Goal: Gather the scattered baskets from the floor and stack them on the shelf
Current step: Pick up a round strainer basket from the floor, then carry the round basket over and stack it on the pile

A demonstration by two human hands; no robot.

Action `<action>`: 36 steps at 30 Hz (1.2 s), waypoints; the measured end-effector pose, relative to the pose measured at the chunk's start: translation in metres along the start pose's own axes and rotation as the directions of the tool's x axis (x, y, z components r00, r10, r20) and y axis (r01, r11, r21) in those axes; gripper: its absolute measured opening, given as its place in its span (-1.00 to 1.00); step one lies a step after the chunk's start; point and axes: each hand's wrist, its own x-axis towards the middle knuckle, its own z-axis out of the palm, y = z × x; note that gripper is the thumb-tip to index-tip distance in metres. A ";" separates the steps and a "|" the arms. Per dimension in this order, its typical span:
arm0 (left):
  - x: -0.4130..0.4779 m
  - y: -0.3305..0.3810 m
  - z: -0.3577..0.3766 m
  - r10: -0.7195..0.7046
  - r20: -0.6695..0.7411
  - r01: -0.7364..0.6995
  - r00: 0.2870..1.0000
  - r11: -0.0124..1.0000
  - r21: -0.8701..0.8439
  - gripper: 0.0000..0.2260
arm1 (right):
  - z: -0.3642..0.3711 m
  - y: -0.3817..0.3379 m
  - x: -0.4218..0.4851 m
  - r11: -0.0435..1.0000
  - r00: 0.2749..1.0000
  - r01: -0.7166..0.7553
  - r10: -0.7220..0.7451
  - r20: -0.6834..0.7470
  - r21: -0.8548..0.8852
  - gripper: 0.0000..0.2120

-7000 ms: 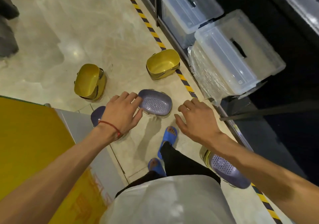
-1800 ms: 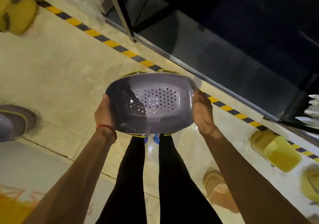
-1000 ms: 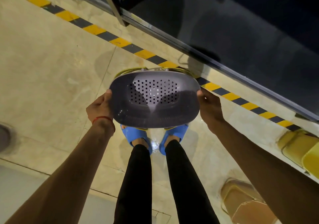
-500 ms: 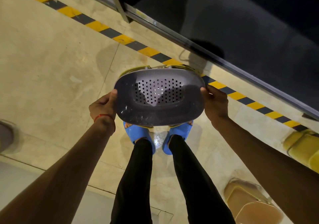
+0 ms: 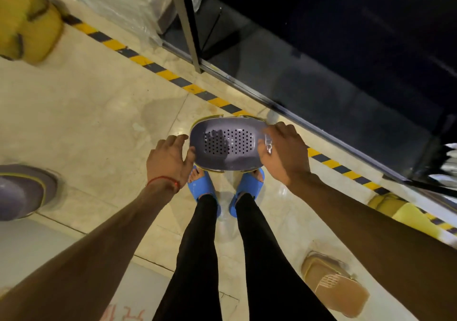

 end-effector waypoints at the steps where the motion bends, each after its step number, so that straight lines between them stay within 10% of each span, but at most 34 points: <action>1: -0.009 0.000 -0.017 0.045 -0.004 -0.045 0.999 0.997 0.062 -0.63 | -0.017 -0.010 -0.004 0.998 0.998 0.056 -0.056 0.002 -0.037 -0.76; 10: -0.092 -0.004 -0.140 0.159 -0.155 -0.118 0.975 0.962 0.244 -0.68 | -0.129 -0.096 -0.038 0.928 0.933 0.359 -0.357 0.039 -0.097 -0.66; 36: -0.222 -0.050 -0.286 -0.253 -0.524 0.374 0.814 0.917 0.138 -0.64 | -0.249 -0.269 0.007 0.550 0.543 0.832 -0.834 -0.097 -0.074 -0.65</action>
